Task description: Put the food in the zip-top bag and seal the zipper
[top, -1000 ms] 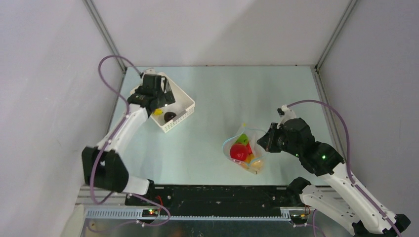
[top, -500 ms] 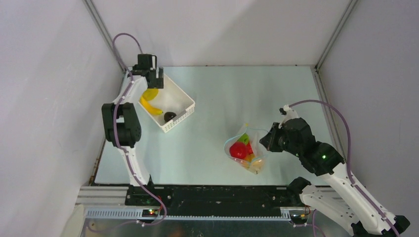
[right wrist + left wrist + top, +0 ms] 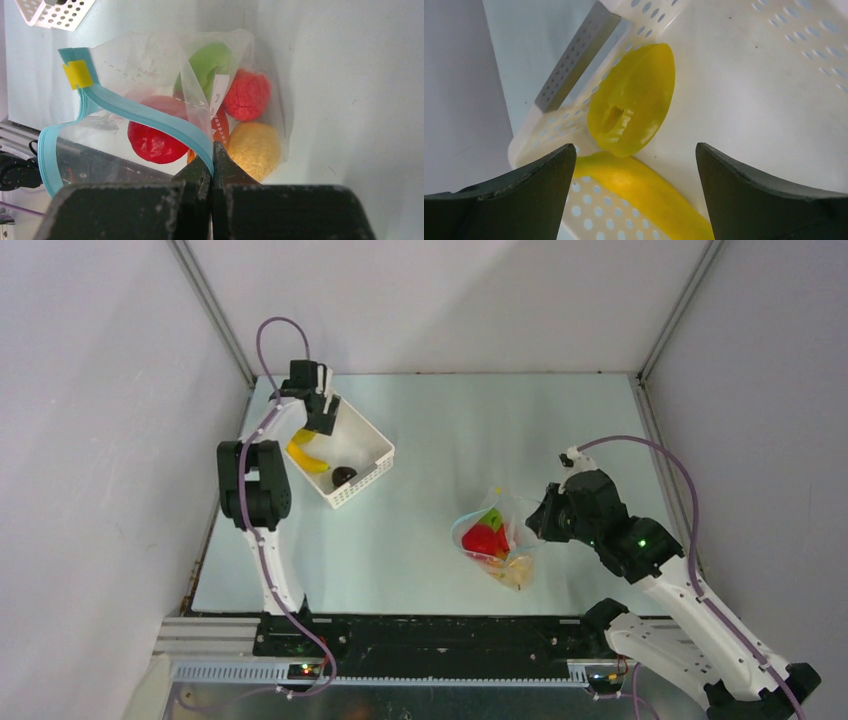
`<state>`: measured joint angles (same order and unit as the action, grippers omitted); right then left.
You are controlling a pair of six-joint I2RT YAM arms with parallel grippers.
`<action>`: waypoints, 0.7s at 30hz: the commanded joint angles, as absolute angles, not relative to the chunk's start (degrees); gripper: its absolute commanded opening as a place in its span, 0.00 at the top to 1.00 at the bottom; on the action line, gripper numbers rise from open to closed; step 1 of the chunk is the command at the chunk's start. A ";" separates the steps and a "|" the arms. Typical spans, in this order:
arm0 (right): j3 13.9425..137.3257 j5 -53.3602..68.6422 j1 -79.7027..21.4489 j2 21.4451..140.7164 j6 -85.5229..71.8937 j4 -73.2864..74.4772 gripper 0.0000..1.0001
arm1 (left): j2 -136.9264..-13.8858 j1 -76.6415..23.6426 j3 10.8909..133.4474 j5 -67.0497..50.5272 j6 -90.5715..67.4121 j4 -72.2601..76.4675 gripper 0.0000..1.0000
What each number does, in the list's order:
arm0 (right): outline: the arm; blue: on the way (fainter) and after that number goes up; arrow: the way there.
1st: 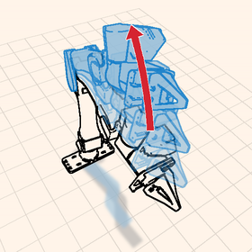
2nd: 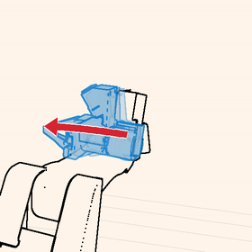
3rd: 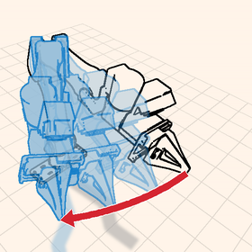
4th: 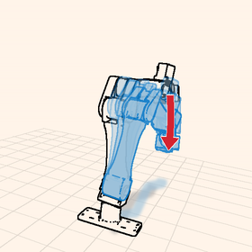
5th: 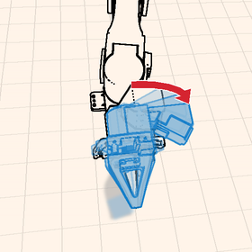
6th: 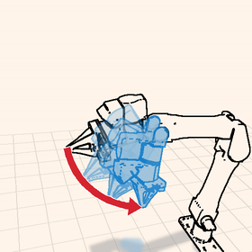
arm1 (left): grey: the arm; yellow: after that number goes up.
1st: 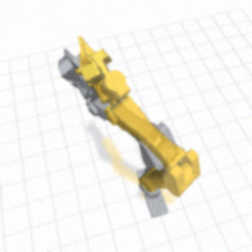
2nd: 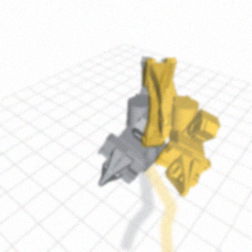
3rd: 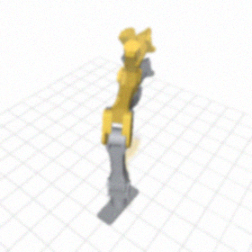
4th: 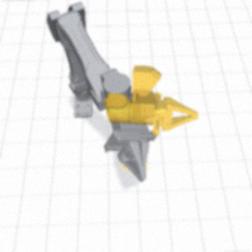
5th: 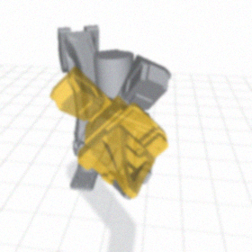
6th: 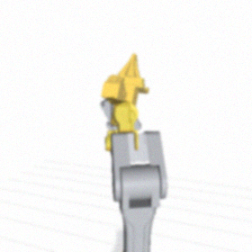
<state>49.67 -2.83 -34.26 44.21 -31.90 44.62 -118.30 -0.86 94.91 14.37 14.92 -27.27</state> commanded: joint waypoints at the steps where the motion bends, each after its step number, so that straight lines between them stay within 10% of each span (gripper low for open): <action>1: 53.51 -5.29 -33.56 44.07 -30.42 43.99 1.00 | -121.89 -1.59 100.07 15.90 19.46 -28.75 0.05; 21: 56.01 -6.14 -32.85 45.97 -29.03 44.94 1.00 | -136.13 -4.05 116.36 27.21 23.75 -38.60 0.16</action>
